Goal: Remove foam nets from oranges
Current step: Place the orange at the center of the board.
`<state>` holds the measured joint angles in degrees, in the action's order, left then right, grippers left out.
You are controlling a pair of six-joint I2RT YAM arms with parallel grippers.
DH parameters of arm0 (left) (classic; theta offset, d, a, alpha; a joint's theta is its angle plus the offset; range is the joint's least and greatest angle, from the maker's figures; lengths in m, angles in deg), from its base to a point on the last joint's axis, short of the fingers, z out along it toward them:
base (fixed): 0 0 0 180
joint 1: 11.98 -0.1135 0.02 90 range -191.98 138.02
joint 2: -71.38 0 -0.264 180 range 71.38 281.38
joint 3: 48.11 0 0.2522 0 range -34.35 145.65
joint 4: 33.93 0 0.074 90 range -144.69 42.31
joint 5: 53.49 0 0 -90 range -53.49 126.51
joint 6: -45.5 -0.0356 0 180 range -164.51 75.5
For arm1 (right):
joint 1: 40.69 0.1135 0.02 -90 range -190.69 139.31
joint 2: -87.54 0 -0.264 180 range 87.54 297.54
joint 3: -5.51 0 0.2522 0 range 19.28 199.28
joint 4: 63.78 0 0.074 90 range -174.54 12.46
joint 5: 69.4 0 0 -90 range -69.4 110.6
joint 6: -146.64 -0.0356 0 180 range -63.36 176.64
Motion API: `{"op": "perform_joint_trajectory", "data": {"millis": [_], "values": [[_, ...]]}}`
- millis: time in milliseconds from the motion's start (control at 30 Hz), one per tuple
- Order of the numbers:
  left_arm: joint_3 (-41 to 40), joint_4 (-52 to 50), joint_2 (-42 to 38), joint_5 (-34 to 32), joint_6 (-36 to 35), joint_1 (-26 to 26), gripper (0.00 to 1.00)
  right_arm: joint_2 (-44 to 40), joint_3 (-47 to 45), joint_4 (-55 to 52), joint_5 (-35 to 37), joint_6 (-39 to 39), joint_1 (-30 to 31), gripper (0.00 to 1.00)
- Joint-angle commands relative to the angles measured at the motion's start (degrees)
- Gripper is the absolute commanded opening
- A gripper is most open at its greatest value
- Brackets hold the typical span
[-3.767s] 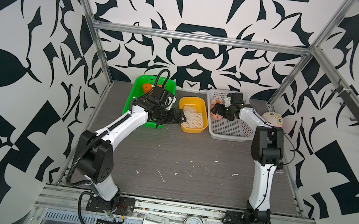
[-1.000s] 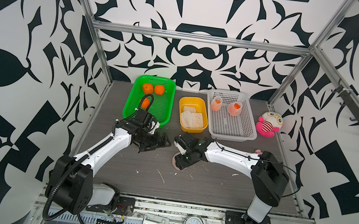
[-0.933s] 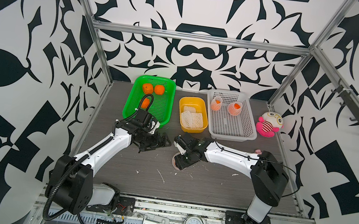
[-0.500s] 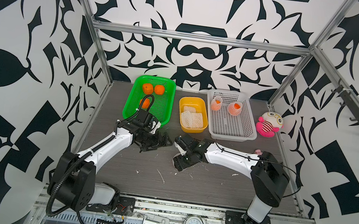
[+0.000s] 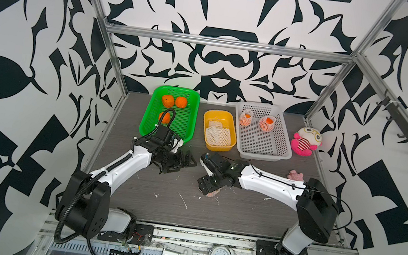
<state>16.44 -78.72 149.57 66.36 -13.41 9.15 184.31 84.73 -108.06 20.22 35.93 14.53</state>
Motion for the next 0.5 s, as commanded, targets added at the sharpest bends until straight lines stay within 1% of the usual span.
{"op": "perform_joint_trajectory", "data": {"millis": [0,167,233,300,400,467], "values": [[-1.0,0.3,0.8,1.3,0.3,-0.2,0.99,-2.0,-0.1,-0.4,2.8,0.2,0.3,0.91],[-1.3,0.5,0.3,1.8,0.3,-0.2,0.99,-5.1,-1.7,-0.5,3.6,0.1,0.4,0.92],[-1.9,1.4,-0.1,3.4,0.2,-0.3,0.99,-7.2,-2.8,0.1,3.8,0.5,0.4,0.93],[-3.3,3.3,-0.6,6.6,0.2,-0.2,0.99,-9.7,-4.6,2.0,3.0,1.4,0.4,0.95],[-5.9,7.4,-0.6,14.8,0.8,-0.3,1.00,-14.2,-8.1,5.9,1.9,4.1,0.4,0.97],[-7.5,9.8,-0.9,19.9,1.4,-0.1,1.00,-17.8,-12.3,10.9,1.7,4.7,0.4,0.98]]}}
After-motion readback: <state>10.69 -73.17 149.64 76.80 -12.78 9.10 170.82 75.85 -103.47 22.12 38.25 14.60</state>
